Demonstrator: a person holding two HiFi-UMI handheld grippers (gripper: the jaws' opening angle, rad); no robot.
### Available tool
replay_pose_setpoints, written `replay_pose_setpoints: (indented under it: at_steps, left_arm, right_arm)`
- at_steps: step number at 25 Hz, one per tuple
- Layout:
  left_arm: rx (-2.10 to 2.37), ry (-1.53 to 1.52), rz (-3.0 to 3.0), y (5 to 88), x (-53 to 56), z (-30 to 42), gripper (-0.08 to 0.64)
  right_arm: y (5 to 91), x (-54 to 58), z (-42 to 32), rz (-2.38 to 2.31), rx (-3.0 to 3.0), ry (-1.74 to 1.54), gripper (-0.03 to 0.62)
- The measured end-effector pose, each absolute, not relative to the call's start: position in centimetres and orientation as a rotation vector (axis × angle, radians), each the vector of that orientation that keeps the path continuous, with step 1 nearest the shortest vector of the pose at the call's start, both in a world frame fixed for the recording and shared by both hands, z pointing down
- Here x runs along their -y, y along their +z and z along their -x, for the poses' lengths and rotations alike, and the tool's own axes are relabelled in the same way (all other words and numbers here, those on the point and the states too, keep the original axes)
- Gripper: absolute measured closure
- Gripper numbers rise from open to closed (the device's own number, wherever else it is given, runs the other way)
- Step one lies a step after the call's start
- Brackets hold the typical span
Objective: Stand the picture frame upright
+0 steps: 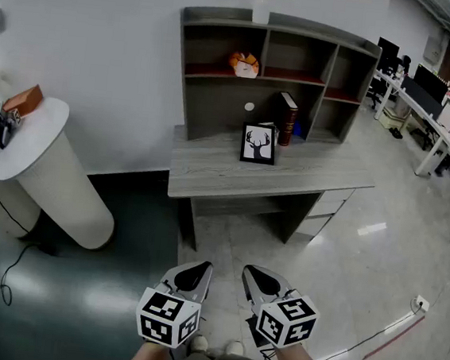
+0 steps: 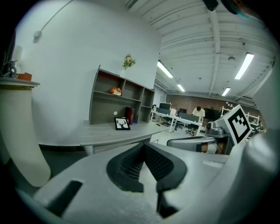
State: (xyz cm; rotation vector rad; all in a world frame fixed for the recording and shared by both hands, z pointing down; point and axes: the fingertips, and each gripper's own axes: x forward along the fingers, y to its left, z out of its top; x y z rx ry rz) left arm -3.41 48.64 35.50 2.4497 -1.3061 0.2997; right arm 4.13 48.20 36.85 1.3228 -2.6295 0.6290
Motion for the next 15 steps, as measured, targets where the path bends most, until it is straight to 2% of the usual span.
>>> replay_pose_setpoints:
  at_steps: [15]
  left_arm:
    - [1.334, 0.312, -2.416, 36.7, -48.2, -0.8, 0.565]
  right_arm:
    - [36.9, -47.9, -8.5, -1.306, 2.663, 0.677, 0.592]
